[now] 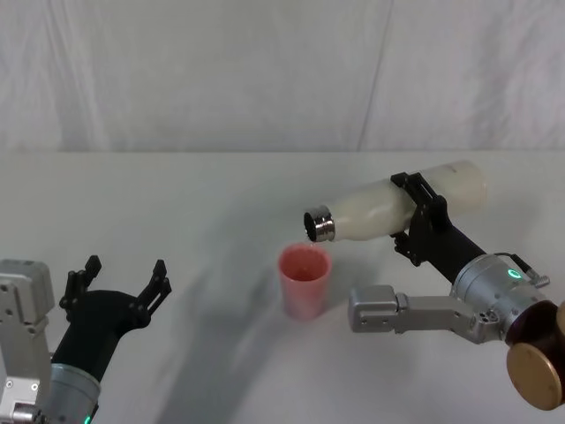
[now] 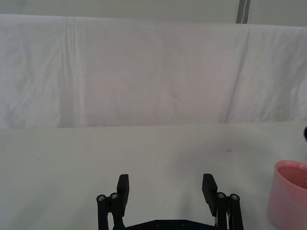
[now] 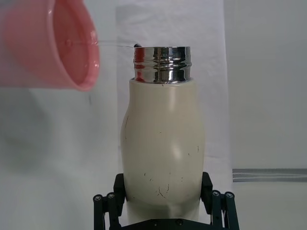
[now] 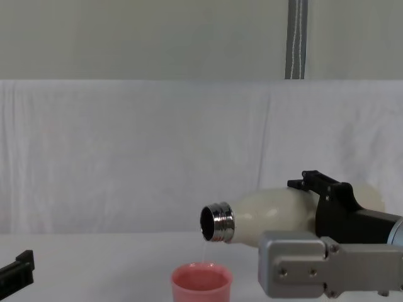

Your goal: Grasp the thermos with one hand and pour water into the cup lid.

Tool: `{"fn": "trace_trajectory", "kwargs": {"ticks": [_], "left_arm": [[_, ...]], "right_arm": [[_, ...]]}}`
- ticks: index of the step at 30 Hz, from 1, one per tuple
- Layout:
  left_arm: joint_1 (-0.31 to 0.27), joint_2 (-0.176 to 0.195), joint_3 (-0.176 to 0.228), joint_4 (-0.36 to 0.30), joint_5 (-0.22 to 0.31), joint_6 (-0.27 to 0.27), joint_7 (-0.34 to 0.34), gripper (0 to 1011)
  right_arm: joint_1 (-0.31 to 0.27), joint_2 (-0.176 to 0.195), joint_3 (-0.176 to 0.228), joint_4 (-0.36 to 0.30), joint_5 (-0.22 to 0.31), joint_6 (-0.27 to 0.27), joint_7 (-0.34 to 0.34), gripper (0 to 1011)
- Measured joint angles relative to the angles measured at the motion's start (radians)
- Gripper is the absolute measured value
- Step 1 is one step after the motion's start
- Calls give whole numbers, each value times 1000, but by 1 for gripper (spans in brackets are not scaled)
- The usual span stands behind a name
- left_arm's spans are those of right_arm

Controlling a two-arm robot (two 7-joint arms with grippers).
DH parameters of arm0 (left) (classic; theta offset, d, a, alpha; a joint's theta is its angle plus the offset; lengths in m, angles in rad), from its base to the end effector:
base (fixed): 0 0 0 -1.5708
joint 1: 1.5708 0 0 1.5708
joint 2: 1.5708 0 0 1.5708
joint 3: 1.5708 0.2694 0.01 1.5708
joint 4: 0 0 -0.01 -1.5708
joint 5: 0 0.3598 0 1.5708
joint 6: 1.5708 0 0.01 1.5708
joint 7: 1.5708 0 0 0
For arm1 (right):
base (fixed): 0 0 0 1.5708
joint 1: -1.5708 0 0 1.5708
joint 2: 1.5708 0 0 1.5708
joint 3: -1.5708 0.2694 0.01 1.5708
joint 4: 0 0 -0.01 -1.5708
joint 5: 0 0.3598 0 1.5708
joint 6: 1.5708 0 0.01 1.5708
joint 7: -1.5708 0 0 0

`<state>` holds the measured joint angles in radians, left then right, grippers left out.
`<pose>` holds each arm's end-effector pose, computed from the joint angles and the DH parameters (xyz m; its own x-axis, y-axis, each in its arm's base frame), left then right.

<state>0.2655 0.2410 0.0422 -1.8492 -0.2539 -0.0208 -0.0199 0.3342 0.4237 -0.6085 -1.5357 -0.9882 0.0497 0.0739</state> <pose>0.3089 0.0273 -0.2662 0.1246 0.9917 -0.0327 -0.9921 0.1240 -0.0176 0.4108 0.0770 -0.2339 0.0771 -0.0188 0.9968 0.8830 0.4656 -0.0595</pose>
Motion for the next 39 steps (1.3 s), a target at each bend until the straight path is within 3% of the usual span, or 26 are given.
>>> {"fn": "trace_trajectory", "kwargs": {"ticks": [14,18,23,28,30,39], "left_arm": [[0,0,0,0,0,0,0,1001],[0,0,0,0,0,0,0,1001],[0,0,0,0,0,0,0,1001],[0,0,0,0,0,0,0,1001],[0,0,0,0,0,0,0,1001],[0,0,0,0,0,0,0,1001]], "right_arm": [[-12,-18,34,-2,62,-17,-7,950],[-19,-28,57,-7,104,-30,-7,950],[-41,-57,110,-13,213,-62,-11,950],[-56,-76,142,-16,281,-83,-11,950],[-68,-92,169,-17,339,-100,-5,950],[-102,-141,243,-17,512,-145,23,950]]}}
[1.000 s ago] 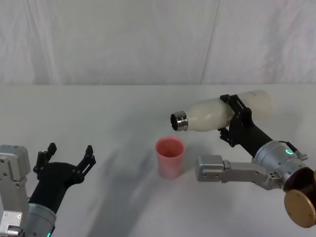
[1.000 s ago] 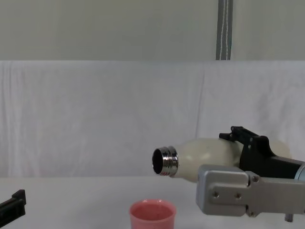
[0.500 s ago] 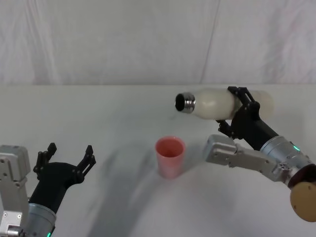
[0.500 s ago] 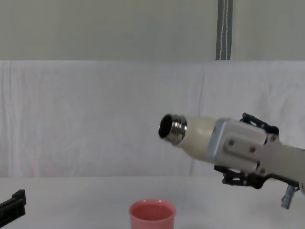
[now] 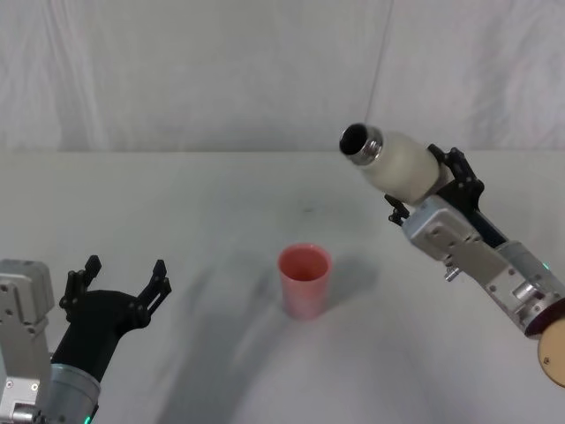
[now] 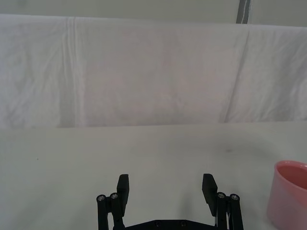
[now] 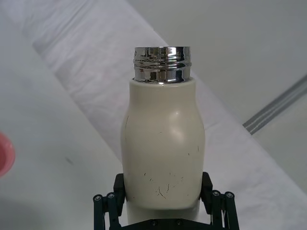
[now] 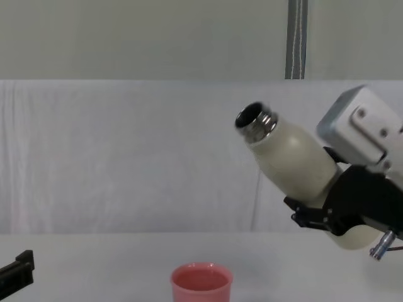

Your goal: Grasp the thermos with one hand and pour water into the cup lid.

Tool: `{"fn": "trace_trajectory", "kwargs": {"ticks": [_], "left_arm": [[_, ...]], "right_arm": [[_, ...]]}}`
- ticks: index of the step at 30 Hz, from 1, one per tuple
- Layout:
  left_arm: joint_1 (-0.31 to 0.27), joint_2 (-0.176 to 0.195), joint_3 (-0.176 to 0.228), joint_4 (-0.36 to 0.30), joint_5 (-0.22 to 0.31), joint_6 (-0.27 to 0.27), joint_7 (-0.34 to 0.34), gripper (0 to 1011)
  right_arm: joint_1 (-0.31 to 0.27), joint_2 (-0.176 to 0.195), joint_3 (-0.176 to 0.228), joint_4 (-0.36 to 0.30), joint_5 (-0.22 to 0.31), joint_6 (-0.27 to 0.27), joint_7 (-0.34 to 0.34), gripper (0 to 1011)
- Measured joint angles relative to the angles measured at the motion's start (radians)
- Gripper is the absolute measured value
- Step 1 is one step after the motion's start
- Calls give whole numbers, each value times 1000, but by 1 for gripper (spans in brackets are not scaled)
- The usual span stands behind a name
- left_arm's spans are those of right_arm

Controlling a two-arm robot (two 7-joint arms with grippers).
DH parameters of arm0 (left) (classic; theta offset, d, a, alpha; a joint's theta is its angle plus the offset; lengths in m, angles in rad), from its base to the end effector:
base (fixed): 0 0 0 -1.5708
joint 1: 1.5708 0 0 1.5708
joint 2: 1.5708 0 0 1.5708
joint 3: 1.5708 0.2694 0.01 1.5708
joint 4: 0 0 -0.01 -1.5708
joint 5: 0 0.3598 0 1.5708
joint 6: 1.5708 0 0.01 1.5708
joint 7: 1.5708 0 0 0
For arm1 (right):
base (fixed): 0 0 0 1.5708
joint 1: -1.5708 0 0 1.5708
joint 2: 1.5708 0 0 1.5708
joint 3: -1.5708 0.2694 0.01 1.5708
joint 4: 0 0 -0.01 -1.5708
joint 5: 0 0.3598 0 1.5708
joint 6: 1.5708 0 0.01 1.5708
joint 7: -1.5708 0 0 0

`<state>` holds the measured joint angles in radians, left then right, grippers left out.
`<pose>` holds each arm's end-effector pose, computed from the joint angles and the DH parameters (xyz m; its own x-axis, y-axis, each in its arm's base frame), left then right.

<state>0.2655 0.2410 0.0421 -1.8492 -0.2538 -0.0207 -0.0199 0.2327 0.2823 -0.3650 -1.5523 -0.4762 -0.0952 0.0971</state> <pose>0.3089 0.0273 -0.2661 0.1245 0.9917 -0.0326 -0.9921 0.1240 -0.0175 0.4168 0.0510 -0.2218 0.2484 -0.6249 0.7401 0.8819 0.4620 0.0941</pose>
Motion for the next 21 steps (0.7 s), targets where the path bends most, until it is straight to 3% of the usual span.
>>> {"fn": "trace_trajectory", "kwargs": {"ticks": [9,21], "left_arm": [[0,0,0,0,0,0,0,1001],[0,0,0,0,0,0,0,1001]], "right_arm": [[-25,-38,57,0,138,-23,32,950],[-49,-62,103,-22,262,-23,74,950]]}}
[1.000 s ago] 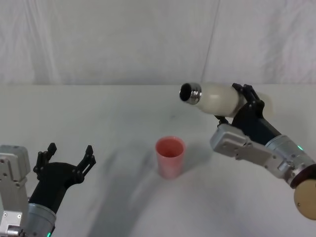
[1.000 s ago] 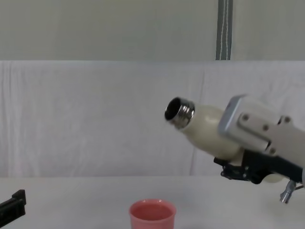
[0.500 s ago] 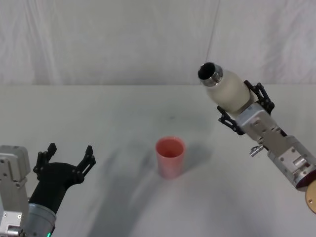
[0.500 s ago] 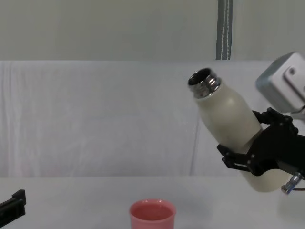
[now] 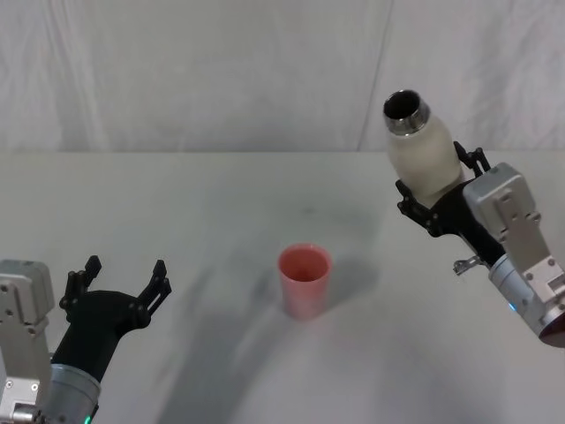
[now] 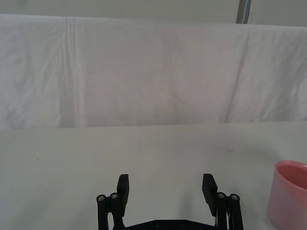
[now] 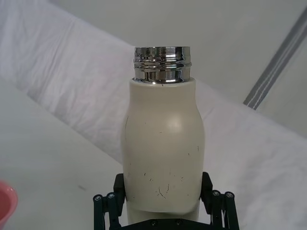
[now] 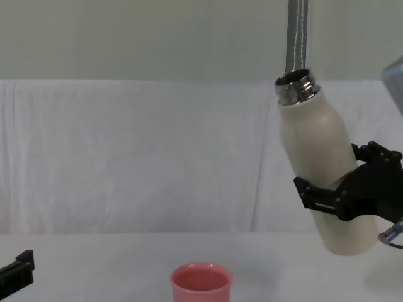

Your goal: Grasp the thermos with one hand and pour water into the cup lid.

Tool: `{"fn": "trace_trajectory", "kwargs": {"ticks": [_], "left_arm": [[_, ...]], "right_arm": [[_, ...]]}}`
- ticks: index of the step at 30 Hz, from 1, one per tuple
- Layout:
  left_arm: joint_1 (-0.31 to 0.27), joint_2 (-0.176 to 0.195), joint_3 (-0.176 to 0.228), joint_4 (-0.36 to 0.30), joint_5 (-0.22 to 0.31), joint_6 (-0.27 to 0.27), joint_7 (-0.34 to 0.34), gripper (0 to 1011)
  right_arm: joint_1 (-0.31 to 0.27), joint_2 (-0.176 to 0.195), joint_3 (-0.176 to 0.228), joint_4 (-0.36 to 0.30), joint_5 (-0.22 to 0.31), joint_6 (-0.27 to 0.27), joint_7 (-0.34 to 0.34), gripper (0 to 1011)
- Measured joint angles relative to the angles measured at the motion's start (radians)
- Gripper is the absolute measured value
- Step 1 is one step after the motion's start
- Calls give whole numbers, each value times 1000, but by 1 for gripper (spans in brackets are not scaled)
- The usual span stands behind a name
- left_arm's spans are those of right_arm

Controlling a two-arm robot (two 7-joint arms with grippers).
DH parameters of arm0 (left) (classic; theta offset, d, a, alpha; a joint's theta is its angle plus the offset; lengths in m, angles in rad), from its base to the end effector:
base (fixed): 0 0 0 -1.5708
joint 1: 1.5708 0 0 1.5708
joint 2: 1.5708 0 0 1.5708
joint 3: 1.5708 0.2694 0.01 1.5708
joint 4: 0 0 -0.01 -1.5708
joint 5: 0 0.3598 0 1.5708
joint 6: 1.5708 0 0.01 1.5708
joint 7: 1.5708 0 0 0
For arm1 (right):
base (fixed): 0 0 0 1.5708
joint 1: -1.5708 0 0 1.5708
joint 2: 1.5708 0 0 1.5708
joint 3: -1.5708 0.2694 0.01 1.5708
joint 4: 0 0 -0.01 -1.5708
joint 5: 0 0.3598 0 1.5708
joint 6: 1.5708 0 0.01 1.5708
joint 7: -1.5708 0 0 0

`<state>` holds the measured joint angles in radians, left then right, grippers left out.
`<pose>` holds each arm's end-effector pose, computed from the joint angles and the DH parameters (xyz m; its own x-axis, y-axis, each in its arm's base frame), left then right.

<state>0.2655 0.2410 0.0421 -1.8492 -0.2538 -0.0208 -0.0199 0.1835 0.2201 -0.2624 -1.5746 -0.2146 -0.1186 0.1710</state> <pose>0.3089 0.0273 -0.2661 0.1245 0.9917 -0.0326 -0.9921 0.1240 -0.0176 0.4138 0.0359 -0.2199 0.3280 -0.8106 0.4852 0.8831 0.4455 0.1474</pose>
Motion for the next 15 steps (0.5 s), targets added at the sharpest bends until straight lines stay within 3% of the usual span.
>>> {"fn": "trace_trajectory", "kwargs": {"ticks": [10,15], "left_arm": [[0,0,0,0,0,0,0,1001],[0,0,0,0,0,0,0,1001]], "right_arm": [[-25,-36,60,-7,155,16,29,950],[-31,-48,75,2,196,19,30,950]]}}
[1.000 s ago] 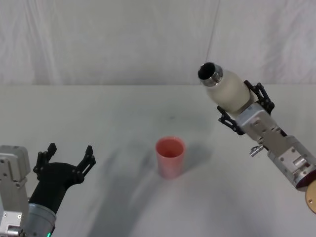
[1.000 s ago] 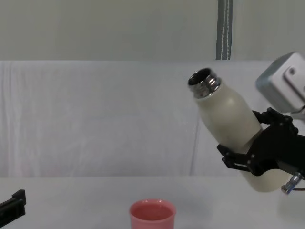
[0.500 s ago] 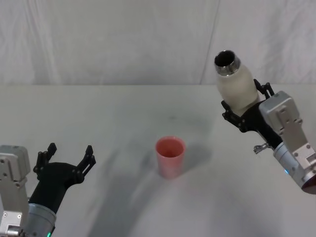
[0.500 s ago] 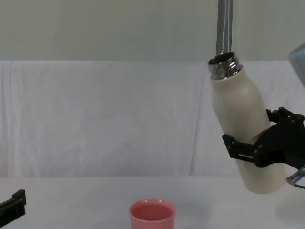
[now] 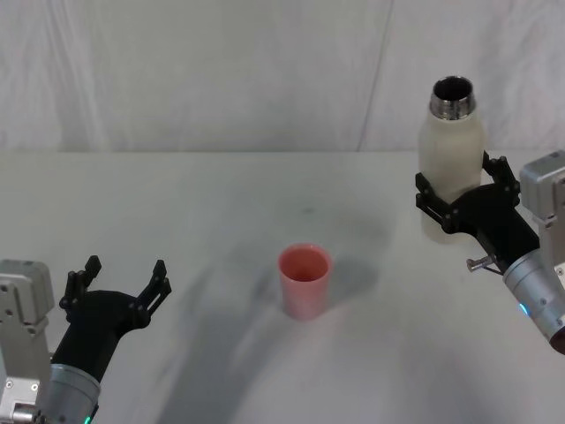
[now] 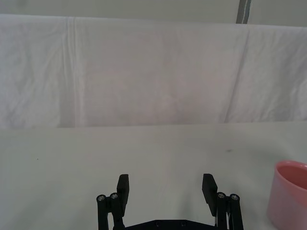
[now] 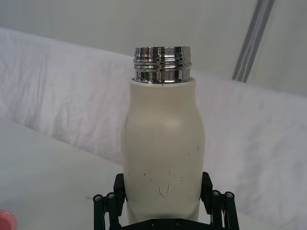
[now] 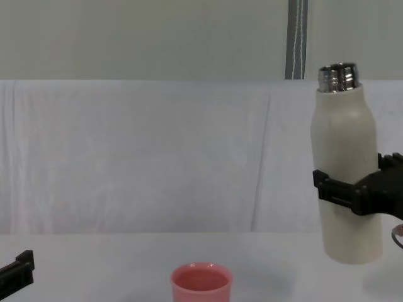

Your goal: Grasp the thermos with one hand and pour water into the cup lid.

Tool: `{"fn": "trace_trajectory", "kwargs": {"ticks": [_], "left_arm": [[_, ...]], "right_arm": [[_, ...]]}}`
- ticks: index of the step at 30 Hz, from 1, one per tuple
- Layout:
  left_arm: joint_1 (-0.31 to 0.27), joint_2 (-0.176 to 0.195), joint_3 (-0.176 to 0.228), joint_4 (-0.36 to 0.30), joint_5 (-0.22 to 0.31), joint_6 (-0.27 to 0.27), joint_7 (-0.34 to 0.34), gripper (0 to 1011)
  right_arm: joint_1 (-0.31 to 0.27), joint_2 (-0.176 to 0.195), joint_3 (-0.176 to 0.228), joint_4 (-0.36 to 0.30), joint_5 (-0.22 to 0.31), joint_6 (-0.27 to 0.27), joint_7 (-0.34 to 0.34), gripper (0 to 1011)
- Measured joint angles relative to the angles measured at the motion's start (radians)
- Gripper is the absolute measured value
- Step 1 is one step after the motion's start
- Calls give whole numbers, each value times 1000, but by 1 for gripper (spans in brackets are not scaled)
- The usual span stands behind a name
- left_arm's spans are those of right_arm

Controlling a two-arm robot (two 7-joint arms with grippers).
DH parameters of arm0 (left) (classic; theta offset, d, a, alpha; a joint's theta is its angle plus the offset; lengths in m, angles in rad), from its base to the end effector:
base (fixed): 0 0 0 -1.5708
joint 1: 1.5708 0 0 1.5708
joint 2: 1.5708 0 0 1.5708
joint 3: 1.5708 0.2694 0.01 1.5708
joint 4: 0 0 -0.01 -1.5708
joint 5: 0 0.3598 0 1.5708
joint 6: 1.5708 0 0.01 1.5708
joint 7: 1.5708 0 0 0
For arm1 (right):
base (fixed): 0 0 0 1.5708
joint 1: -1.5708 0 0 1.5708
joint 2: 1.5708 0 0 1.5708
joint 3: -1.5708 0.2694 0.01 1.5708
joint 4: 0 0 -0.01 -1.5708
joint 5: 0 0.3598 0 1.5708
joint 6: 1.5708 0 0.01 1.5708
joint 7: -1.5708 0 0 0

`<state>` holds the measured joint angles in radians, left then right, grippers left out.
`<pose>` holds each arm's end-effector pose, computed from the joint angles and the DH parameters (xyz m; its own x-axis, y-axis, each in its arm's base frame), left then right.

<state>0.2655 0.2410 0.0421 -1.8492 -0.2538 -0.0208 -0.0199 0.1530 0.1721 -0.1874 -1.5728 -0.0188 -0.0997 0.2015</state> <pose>0.3089 0.0273 -0.2661 0.1245 0.9917 -0.0326 -0.9921 0.1240 -0.0176 0.4123 0.0222 -0.2255 0.3436 -0.9047 0.2519 0.9048 0.3908 0.1691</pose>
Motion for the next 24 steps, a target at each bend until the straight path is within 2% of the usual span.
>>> {"fn": "trace_trajectory", "kwargs": {"ticks": [7,15,24], "left_arm": [[0,0,0,0,0,0,0,1001],[0,0,0,0,0,0,0,1001],[0,0,0,0,0,0,0,1001]], "right_arm": [[-15,-18,24,17,47,8,-16,950],[-32,-37,48,43,63,-24,-52,950],[-42,-47,57,62,73,-34,-57,950]]}}
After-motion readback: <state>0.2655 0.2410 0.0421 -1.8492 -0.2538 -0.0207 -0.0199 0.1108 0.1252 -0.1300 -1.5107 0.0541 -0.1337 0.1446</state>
